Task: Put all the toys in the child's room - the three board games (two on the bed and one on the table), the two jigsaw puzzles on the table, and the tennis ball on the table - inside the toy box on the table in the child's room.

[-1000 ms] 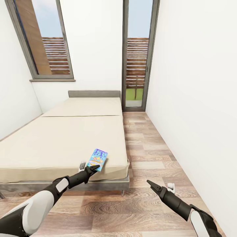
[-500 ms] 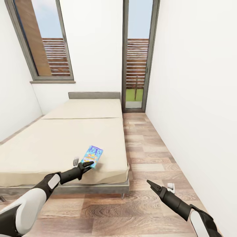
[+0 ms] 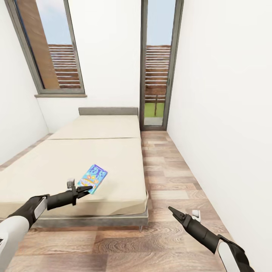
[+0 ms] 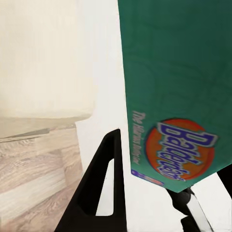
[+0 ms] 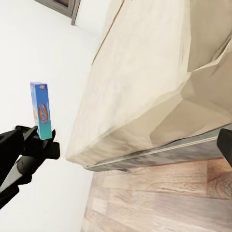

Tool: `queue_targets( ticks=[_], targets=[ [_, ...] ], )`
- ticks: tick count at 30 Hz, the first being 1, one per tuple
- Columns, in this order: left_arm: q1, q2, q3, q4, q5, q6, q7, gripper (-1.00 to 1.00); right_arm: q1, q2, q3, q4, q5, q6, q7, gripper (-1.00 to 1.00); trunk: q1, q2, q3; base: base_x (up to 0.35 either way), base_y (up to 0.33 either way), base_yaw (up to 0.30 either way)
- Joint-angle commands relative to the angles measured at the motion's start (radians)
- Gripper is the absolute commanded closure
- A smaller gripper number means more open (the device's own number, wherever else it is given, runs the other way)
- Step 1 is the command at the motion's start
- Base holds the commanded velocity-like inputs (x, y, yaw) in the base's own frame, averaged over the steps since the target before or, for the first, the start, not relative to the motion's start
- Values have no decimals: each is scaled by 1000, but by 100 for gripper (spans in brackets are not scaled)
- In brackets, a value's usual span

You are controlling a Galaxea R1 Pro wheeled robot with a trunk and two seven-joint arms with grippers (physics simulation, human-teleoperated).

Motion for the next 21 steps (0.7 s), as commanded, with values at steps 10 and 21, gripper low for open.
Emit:
queue_targets(
  ticks=[10,21],
  targets=[
    [3,119,-162,-73,1,8,-272,100,-1,0,2,-2,-3,4,1,-100,-39,70,30,0,0,0],
    [3,227,-198,-89,4,12,-272,100,-1,-6,11,-4,-2,14,-2,-100,-81,147,65,0,0,0]
  ],
)
